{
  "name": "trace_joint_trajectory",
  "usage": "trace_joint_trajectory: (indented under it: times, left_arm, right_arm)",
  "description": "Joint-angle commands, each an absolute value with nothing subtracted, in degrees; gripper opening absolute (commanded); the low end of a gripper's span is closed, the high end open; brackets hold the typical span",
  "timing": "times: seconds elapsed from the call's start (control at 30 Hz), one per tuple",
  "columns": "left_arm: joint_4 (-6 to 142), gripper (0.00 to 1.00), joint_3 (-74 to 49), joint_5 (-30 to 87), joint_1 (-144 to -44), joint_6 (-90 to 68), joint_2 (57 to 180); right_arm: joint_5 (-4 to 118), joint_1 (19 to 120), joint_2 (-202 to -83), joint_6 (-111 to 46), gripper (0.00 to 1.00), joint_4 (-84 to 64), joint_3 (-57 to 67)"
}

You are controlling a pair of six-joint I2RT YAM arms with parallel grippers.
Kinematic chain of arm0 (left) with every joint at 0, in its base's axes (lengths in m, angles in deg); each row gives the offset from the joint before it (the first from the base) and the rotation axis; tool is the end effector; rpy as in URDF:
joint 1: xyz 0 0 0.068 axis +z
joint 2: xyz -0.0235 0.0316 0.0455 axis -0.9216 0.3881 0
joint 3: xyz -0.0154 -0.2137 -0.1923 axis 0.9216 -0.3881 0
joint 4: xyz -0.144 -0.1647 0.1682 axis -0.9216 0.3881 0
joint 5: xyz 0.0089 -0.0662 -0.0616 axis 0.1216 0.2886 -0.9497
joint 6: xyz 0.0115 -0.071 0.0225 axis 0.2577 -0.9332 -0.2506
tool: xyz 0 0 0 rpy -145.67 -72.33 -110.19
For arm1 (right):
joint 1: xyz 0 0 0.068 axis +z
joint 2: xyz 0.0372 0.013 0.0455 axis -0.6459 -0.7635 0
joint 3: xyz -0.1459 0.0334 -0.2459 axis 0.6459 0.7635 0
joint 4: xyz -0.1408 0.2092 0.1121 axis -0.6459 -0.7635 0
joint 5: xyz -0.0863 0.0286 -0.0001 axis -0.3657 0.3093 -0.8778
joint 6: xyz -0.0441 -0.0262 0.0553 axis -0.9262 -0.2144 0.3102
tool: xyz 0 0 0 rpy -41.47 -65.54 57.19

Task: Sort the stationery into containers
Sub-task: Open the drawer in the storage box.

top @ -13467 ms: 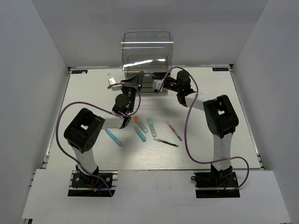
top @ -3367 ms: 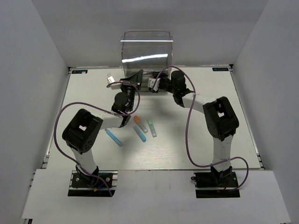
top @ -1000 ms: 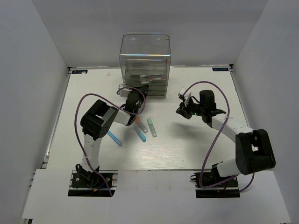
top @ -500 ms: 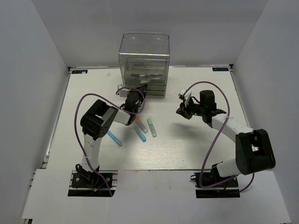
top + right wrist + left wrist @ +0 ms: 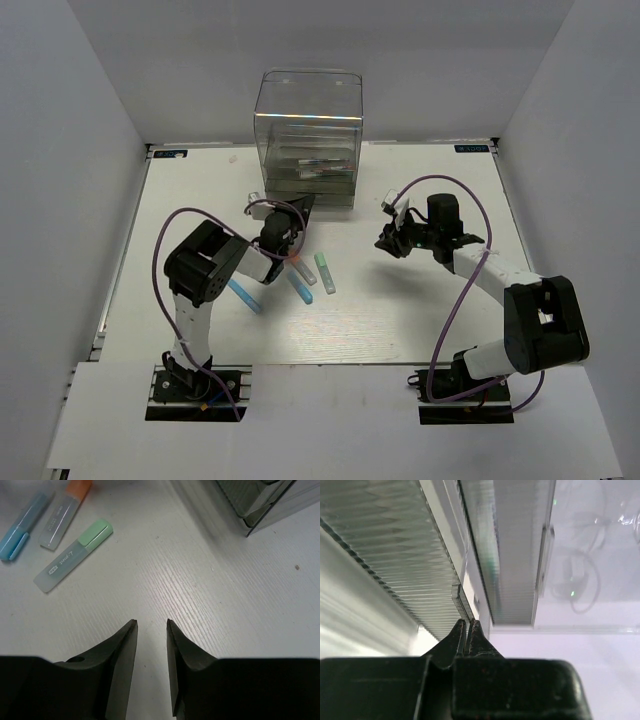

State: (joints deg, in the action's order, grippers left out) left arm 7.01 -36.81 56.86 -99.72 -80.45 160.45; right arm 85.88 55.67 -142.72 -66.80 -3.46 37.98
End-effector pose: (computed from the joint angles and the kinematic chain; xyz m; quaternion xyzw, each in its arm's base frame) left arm 0.3727 -0.2121 0.1264 -0.4088 0.6182 -0.4822 0.4672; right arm 0.3017 0.1224 0.2068 -0.4437 0.7221 0.2239 0.4812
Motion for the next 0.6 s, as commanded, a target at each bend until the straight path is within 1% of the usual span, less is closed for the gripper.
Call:
trace_joint_trajectory:
  times: [0.0, 0.1, 0.23, 0.27, 0.3, 0.33, 0.37, 0.43, 0.57]
  left_arm:
    - [13.62, 0.00, -40.78, 53.03, -101.00, -76.78, 154.40]
    - [17.56, 0.00, -42.62, 52.49, -101.52, -76.26, 152.11]
    - [18.73, 0.01, -43.16, 51.27, -101.53, -76.25, 151.57]
    - [18.73, 0.07, -43.16, 51.26, -101.53, -76.25, 151.57]
    - [19.42, 0.16, -43.16, 50.65, -101.53, -76.25, 151.57]
    - [19.43, 0.29, -42.46, 50.65, -101.53, -76.25, 151.57]
    - [20.21, 0.36, -41.93, 50.65, -101.53, -75.73, 150.88]
    - [22.06, 0.53, -41.41, 50.12, -101.00, -75.03, 150.17]
    - [24.70, 0.67, -41.40, 49.60, -101.00, -73.71, 146.93]
  right_arm:
    - [87.51, 55.61, -143.25, -66.93, 0.36, -4.32, 35.45]
    - [87.51, 55.61, -143.60, -67.02, 0.39, -4.67, 35.28]
    - [88.04, 55.79, -144.30, -67.46, 0.47, -6.42, 33.88]
    - [88.04, 55.79, -144.39, -67.63, 0.48, -6.77, 33.78]
    - [88.30, 55.96, -144.57, -68.07, 0.48, -7.56, 33.44]
    - [88.39, 55.88, -144.74, -68.08, 0.50, -8.09, 32.39]
    - [88.74, 55.96, -145.36, -68.42, 0.52, -10.71, 31.94]
    - [88.92, 56.14, -146.15, -68.69, 0.52, -12.31, 29.93]
    - [89.09, 56.49, -147.91, -68.69, 0.52, -16.34, 27.20]
